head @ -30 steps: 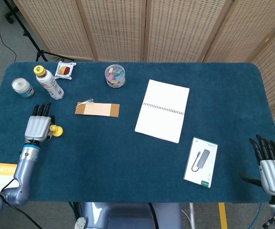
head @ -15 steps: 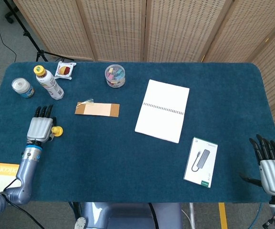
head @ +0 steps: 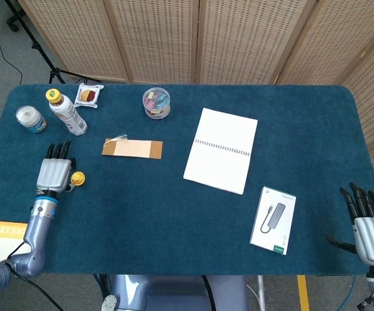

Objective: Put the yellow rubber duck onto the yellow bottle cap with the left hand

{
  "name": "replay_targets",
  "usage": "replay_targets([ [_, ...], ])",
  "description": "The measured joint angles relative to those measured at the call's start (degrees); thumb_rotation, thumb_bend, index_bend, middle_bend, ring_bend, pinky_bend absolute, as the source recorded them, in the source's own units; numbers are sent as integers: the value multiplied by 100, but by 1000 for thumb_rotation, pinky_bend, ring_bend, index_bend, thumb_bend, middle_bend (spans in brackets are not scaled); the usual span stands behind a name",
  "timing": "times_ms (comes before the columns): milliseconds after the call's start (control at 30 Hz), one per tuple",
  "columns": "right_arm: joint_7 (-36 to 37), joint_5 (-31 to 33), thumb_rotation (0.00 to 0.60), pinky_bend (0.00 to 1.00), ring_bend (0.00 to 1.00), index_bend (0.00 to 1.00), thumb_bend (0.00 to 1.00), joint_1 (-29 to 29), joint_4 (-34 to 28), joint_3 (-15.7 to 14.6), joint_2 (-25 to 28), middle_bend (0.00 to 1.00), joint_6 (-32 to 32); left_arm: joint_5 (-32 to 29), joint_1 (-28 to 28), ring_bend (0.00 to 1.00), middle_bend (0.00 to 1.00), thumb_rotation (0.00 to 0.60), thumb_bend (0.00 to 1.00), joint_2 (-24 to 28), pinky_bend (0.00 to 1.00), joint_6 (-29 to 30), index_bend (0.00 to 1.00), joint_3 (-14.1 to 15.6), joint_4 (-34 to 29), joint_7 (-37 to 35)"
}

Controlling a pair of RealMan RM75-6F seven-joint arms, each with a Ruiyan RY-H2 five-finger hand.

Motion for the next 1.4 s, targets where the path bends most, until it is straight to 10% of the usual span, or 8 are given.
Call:
replay_targets([
  [467,-4,27,600,0,0,0,0,2,-2,7,1,0,-17,192,118,0,0,600,122,239,0,282,413,-99,-395,-330],
  [833,-44,2,600,0,0,0,0,2,-16,-3,-12,0,-9,653,713,0,0,600,110,1473,0,827,302,-234,-1863,-1543],
  [1133,-99,29,600,0,0,0,0,32,-11,1,-34,0,-74,1737,1470,0,0,600,54,1437,0,1756,18,261,-1772,-2523],
  [1400,-153,96,600,0,0,0,0,72,-7,21,-60,0,-159,2448,1826,0,0,600,0,992,0,2308,0,630,-1047,-2966],
])
